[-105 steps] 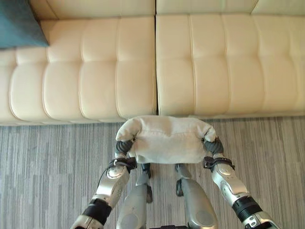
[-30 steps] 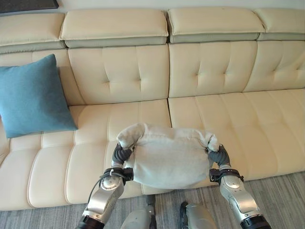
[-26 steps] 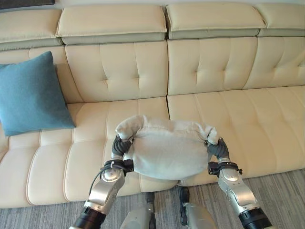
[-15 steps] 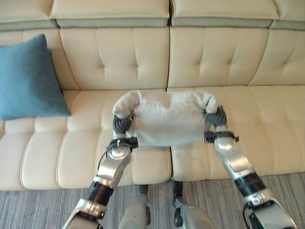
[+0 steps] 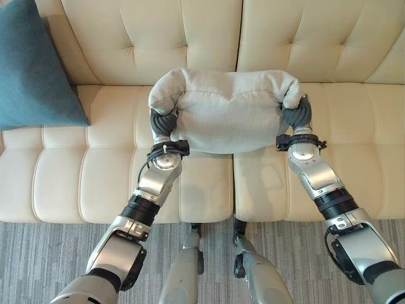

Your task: Pick up all the scattered cushions and arrange them neatly on the sofa.

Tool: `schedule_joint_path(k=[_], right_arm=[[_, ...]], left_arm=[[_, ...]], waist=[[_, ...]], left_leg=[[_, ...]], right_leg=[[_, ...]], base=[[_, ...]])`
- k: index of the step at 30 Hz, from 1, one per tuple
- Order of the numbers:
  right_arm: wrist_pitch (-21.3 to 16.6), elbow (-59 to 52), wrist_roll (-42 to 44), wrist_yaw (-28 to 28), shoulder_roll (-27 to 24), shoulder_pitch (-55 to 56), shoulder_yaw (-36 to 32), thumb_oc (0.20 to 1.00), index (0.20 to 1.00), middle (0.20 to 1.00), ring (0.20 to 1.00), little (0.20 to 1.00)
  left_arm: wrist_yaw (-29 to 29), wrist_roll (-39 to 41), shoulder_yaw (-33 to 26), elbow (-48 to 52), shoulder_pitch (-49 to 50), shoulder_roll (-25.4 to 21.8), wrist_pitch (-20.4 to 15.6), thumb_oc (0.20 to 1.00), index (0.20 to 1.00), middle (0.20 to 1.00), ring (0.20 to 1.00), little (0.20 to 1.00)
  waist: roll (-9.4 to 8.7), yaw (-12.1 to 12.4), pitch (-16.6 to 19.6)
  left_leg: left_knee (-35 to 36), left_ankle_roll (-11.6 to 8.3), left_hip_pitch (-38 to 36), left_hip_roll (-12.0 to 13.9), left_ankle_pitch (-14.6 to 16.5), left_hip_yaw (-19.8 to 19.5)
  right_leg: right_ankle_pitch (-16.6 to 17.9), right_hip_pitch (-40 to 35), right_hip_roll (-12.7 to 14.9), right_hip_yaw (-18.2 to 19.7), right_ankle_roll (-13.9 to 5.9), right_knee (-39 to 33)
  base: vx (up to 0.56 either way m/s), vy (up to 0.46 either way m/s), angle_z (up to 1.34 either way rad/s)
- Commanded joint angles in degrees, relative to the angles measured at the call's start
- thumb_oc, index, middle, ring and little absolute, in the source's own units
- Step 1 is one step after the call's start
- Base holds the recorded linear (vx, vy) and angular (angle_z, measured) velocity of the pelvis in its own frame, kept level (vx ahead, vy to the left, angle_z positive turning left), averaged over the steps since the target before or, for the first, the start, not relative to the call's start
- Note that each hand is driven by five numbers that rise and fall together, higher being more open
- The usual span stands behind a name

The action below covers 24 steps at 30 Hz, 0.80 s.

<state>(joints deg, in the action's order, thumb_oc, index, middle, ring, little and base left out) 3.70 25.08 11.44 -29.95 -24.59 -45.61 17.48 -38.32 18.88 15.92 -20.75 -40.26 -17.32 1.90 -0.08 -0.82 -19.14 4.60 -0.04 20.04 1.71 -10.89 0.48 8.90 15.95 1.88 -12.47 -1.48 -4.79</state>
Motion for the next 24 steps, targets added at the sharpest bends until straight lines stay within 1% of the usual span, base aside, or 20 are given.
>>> schedule_joint_path(k=[1, 2, 3, 4, 5, 6, 8, 9, 10, 11, 12, 13, 15, 16, 18, 20, 21, 22, 23, 24], right_arm=[[-1.5, 9.6, 1.4, 0.3, -3.9, -12.2, 4.7, 0.200, 0.200, 0.200, 0.200, 0.200], [-1.7, 10.1, 1.5, 0.4, -3.9, -12.8, 4.9, 0.200, 0.200, 0.200, 0.200, 0.200], [-1.1, 14.9, 2.8, 1.1, -5.0, -16.3, 6.7, 0.200, 0.200, 0.200, 0.200, 0.200], [1.1, 24.3, 4.3, 3.2, -7.2, -22.8, 10.6, 1.000, 1.000, 1.000, 1.000, 1.000], [1.7, 30.4, 6.3, 5.0, -8.4, -27.2, 12.7, 1.000, 1.000, 1.000, 1.000, 1.000], [1.6, 30.7, 6.3, 5.1, -8.4, -27.6, 12.7, 1.000, 1.000, 1.000, 1.000, 1.000], [2.8, 36.7, 8.9, 5.7, -10.1, -31.7, 13.7, 1.000, 1.000, 1.000, 1.000, 1.000], [2.7, 37.1, 9.0, 5.8, -10.2, -32.2, 13.8, 1.000, 1.000, 1.000, 1.000, 1.000], [2.8, 39.0, 9.8, 5.6, -11.8, -34.1, 14.0, 1.000, 1.000, 1.000, 1.000, 1.000], [2.0, 40.0, 15.0, 3.8, -15.7, -35.9, 11.7, 1.000, 1.000, 1.000, 1.000, 1.000], [1.3, 39.4, 17.7, 3.1, -16.8, -35.5, 10.0, 1.000, 1.000, 1.000, 1.000, 1.000], [0.1, 38.2, 21.3, 2.1, -17.9, -34.2, 7.5, 1.000, 1.000, 1.000, 1.000, 1.000], [-1.6, 35.0, 23.7, -0.7, -19.9, -31.0, 3.4, 1.000, 1.000, 1.000, 1.000, 1.000], [-5.2, 28.3, 25.9, -4.1, -19.9, -25.7, -3.6, 1.000, 1.000, 1.000, 1.000, 1.000], [-9.0, 23.0, 28.2, -6.6, -18.9, -19.1, -11.5, 1.000, 1.000, 1.000, 1.000, 1.000], [-11.9, 20.6, 30.6, -7.8, -18.0, -14.2, -16.2, 1.000, 1.000, 1.000, 1.000, 1.000], [-14.0, 21.6, 34.3, -6.9, -17.6, -9.8, -21.0, 1.000, 1.000, 1.000, 1.000, 1.000], [-14.4, 21.4, 34.7, -6.5, -17.8, -7.9, -22.4, 1.000, 1.000, 1.000, 1.000, 1.000], [-14.4, 21.2, 34.7, -6.4, -17.7, -7.4, -22.5, 1.000, 1.000, 1.000, 1.000, 1.000], [-14.2, 20.8, 34.5, -5.7, -17.3, -3.7, -24.8, 1.000, 1.000, 1.000, 1.000, 1.000]], left_arm=[[0.7, 0.0, 5.5, -7.4, -11.5, -0.4, -2.7, 0.347, 0.347, 0.347, 0.347, 0.347], [0.8, 0.1, 5.5, -7.8, -11.9, -0.4, -2.9, 0.438, 0.438, 0.438, 0.438, 0.438], [1.0, 0.8, 6.6, -11.0, -15.1, -1.4, -2.7, 0.849, 0.849, 0.849, 0.849, 0.849], [3.5, 4.3, 8.8, -18.6, -20.5, -2.8, -2.4, 1.000, 1.000, 1.000, 1.000, 1.000], [6.0, 5.6, 11.1, -24.7, -26.1, -4.9, -1.8, 1.000, 1.000, 1.000, 1.000, 1.000], [6.2, 5.7, 11.1, -25.1, -26.6, -5.0, -2.0, 1.000, 1.000, 1.000, 1.000, 1.000], [9.1, 9.8, 13.0, -30.9, -32.5, -7.9, -2.0, 1.000, 1.000, 1.000, 1.000, 1.000], [9.3, 9.9, 13.1, -31.4, -33.0, -8.0, -2.2, 1.000, 1.000, 1.000, 1.000, 1.000], [10.8, 12.0, 14.0, -34.5, -36.1, -10.3, -2.1, 1.000, 1.000, 1.000, 1.000, 1.000], [11.8, 18.4, 13.0, -37.6, -39.0, -14.7, -3.3, 1.000, 1.000, 1.000, 1.000, 1.000], [11.9, 21.8, 11.7, -38.0, -39.1, -16.0, -4.3, 1.000, 1.000, 1.000, 1.000, 1.000], [12.0, 26.4, 9.4, -37.6, -38.1, -17.6, -5.4, 1.000, 1.000, 1.000, 1.000, 1.000], [11.5, 32.3, 6.0, -34.5, -35.2, -21.1, -7.7, 1.000, 1.000, 1.000, 1.000, 1.000], [10.4, 35.7, 0.3, -30.2, -29.6, -23.1, -9.7, 1.000, 1.000, 1.000, 1.000, 1.000], [9.7, 38.3, -5.4, -27.0, -23.6, -24.5, -11.9, 1.000, 1.000, 1.000, 1.000, 1.000], [9.3, 37.6, -8.7, -25.4, -18.1, -25.6, -12.3, 1.000, 1.000, 1.000, 1.000, 1.000], [10.3, 37.0, -12.5, -26.1, -12.8, -26.8, -11.2, 1.000, 1.000, 1.000, 1.000, 1.000], [10.7, 35.4, -14.2, -26.1, -9.9, -27.6, -10.6, 1.000, 1.000, 1.000, 1.000, 1.000], [10.8, 35.2, -14.5, -25.7, -9.2, -27.5, -10.5, 1.000, 1.000, 1.000, 1.000, 1.000], [10.9, 33.9, -16.8, -24.0, -5.1, -27.4, -10.3, 1.000, 1.000, 1.000, 1.000, 1.000]], waist=[[-3.03, 1.0, -0.3], [-2.97, 0.9, -0.4], [-3.04, 1.1, -0.6], [-3.02, 1.2, -1.0], [-2.63, 1.2, -1.7], [-2.62, 1.2, -1.8], [-1.96, 1.1, -2.1], [-1.96, 1.1, -2.3], [-1.64, 1.1, -2.7], [-0.81, 1.0, -3.0], [-0.56, 0.9, -3.2], [-0.36, 0.9, -3.4], [-0.02, 0.9, -3.2], [0.51, 0.8, -3.2], [0.77, 0.7, -2.7], [0.90, 0.5, -1.9], [1.17, 0.4, -1.0], [1.21, 0.6, -0.8], [1.18, 0.5, -0.6], [1.21, 0.5, 0.0]], left_leg=[[0.4, -3.12, -5.5, -1.9, 8.4, 0.5], [0.4, -3.13, -5.4, -1.9, 8.3, 0.5], [0.4, -3.32, -5.0, -1.9, 8.2, 0.5], [0.4, -3.67, -4.4, -1.8, 7.6, 0.5], [0.4, -3.93, -4.2, -1.6, 7.3, 0.4], [0.4, -3.91, -4.0, -1.7, 7.2, 0.3], [0.4, -4.14, -3.4, -1.7, 6.6, 0.1], [0.4, -4.14, -3.3, -1.7, 6.6, 0.1], [0.4, -4.25, -2.9, -1.8, 6.3, -0.1], [0.4, -4.55, -2.0, -2.1, 5.8, -0.3], [0.4, -4.67, -1.7, -2.1, 5.7, -0.4], [0.4, -4.83, -1.6, -2.2, 6.0, -0.3], [0.4, -4.86, -0.8, -2.3, 5.9, -0.2], [0.4, -4.62, -0.8, -2.2, 6.1, 0.0], [0.4, -4.59, -1.0, -2.3, 6.3, 0.0], [0.4, -4.58, -2.1, -2.3, 7.2, 0.0], [0.4, -4.47, -3.5, -2.1, 7.8, 0.4], [0.4, -4.42, -4.1, -2.1, 7.9, 0.5], [0.4, -4.42, -4.4, -2.0, 8.0, 0.6], [0.4, -4.29, -5.1, -2.0, 8.3, 0.7]], right_leg=[[-9.2, -1.4, 1.4, 1.3, -3.36, 1.1], [-9.2, -1.3, 1.4, 1.3, -3.35, 1.1], [-8.9, -0.9, 1.4, 1.3, -3.48, 1.0], [-8.4, -0.4, 1.4, 1.1, -3.57, 0.9], [-8.2, -0.2, 1.4, 0.9, -3.69, 0.9], [-8.0, -0.1, 1.4, 0.8, -3.68, 0.9], [-7.5, 0.4, 1.4, 0.6, -3.92, 0.7], [-7.4, 0.5, 1.4, 0.5, -3.92, 0.7], [-7.0, 0.7, 1.4, 0.4, -4.04, 0.4], [-6.3, 1.2, 1.4, 0.4, -4.40, -0.2], [-6.1, 1.6, 1.4, 0.5, -4.58, -0.2], [-6.3, 1.8, 1.4, 0.6, -4.76, -0.2], [-6.2, 2.7, 1.4, 0.7, -4.95, -0.2], [-6.3, 2.8, 1.3, 1.0, -4.78, -0.2], [-6.5, 2.7, 1.3, 1.1, -4.57, -0.2], [-7.4, 1.7, 1.3, 1.4, -4.41, -0.2], [-8.0, 0.4, 1.3, 1.3, -4.18, -0.2], [-8.2, -0.1, 1.4, 1.2, -4.09, -0.2], [-8.3, -0.3, 1.4, 1.3, -4.08, -0.2], [-8.6, -1.1, 1.5, 1.2, -4.01, -0.2]], base=[[0.00, 0.000, 0.00], [-0.02, -0.033, 0.01], [-0.03, -0.035, 0.03], [-0.05, -0.041, 0.02], [-0.04, -0.028, 0.03], [-0.03, -0.006, 0.02], [0.00, 0.000, 0.00], [0.00, 0.000, 0.00], [0.00, 0.000, 0.00], [0.00, 0.000, 0.00], [-0.01, 0.005, 0.04], [-0.01, 0.016, 0.04], [-0.01, 0.008, -0.02], [0.00, 0.000, 0.00], [0.01, 0.010, -0.06], [0.05, 0.018, -0.09], [0.06, 0.022, -0.03], [0.05, 0.013, 0.01], [0.00, 0.000, 0.00], [0.00, 0.000, 0.00]])
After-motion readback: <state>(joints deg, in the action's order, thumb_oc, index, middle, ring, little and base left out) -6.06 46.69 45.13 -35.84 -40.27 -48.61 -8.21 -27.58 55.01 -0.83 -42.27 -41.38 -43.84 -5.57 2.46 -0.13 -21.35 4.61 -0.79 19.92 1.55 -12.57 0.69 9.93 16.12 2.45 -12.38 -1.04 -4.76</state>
